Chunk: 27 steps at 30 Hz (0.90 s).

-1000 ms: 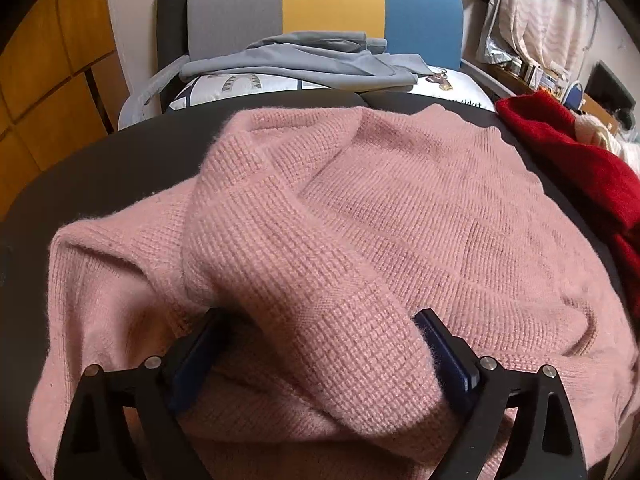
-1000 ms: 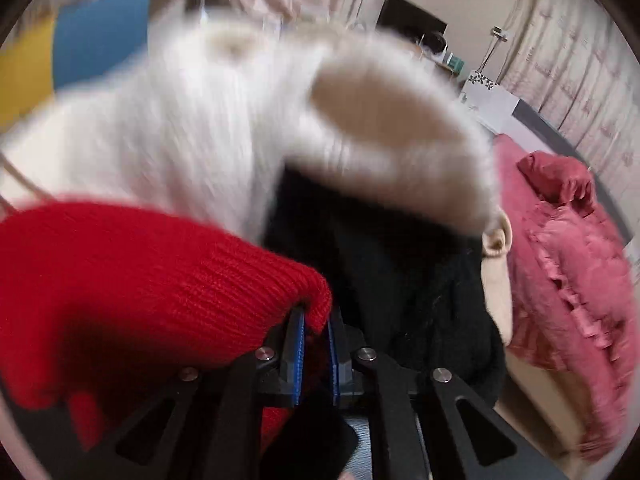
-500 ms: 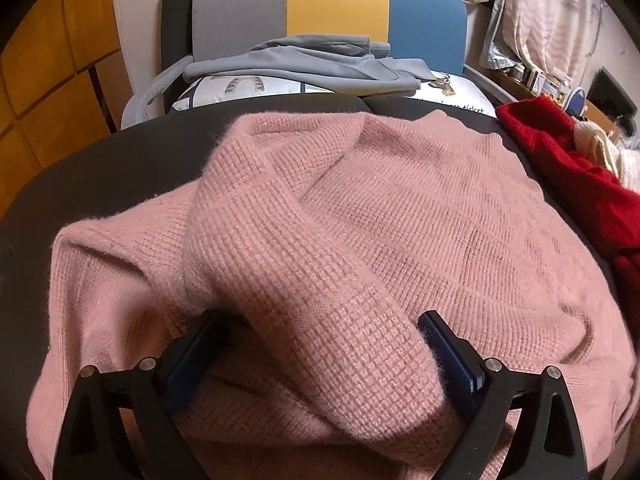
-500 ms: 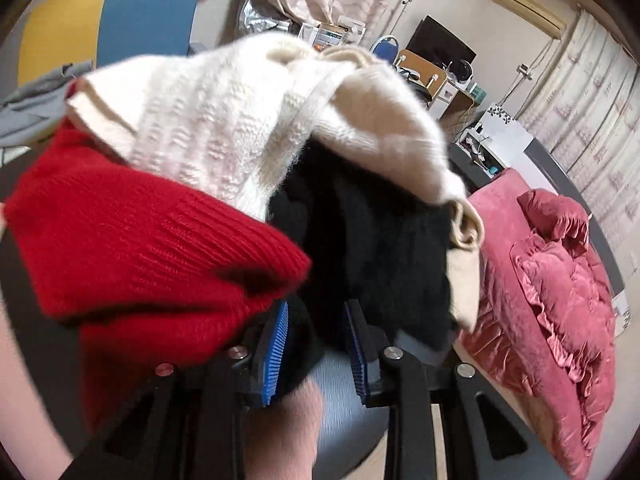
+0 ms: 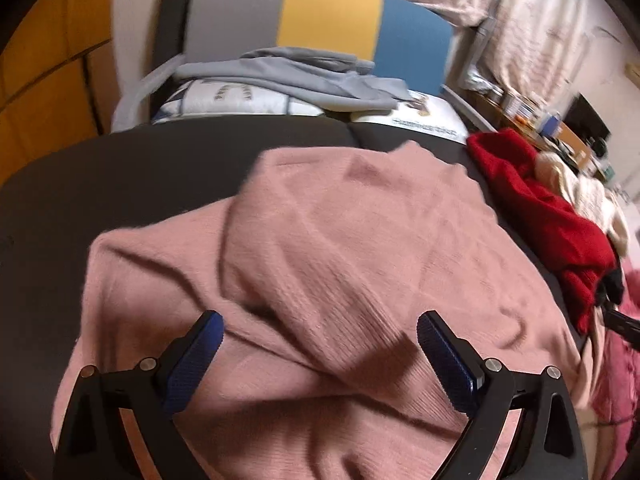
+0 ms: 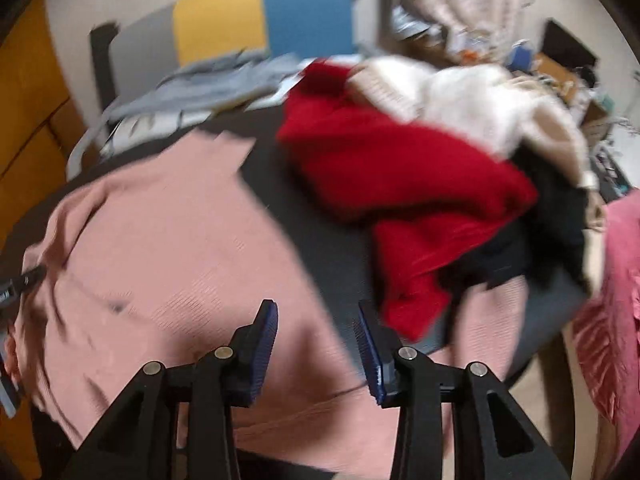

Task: Fold clothes
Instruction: 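Grasp the pink sweater edges with both grippers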

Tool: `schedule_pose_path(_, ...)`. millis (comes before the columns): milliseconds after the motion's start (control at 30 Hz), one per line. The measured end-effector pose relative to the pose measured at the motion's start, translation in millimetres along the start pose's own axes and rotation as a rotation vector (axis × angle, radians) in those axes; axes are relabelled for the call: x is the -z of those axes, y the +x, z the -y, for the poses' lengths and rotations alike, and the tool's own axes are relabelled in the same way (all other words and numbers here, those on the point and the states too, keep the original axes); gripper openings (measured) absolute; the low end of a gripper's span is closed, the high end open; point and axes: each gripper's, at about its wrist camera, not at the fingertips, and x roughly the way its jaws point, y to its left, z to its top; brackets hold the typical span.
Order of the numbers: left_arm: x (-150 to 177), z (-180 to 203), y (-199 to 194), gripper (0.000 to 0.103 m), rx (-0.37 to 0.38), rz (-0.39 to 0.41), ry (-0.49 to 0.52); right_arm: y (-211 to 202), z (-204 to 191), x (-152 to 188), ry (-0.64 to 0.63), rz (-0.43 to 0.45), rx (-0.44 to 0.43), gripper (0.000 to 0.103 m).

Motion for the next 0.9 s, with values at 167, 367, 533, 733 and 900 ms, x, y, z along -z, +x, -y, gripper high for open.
schedule_pose_path(167,0,50,8,0.098,-0.093,0.047,0.303,41,-9,1,0.025,-0.111,-0.038,0.049)
schedule_pose_path(367,-27,13,18,0.098,-0.258,0.023,0.158,68,-24,9,-0.036,-0.185,0.023,0.065)
schedule_pose_path(533,-31,-30,24,0.099,-0.25,-0.038,-0.006,82,-33,19,-0.03,-0.174,0.045,0.076)
schedule_pose_path(733,-21,-27,75,0.099,-0.348,-0.216,0.077,86,-31,16,0.012,-0.165,0.047,0.082)
schedule_pose_path(900,-18,-40,88,0.103,-0.344,-0.222,-0.031,83,-33,21,-0.005,-0.13,0.043,0.078)
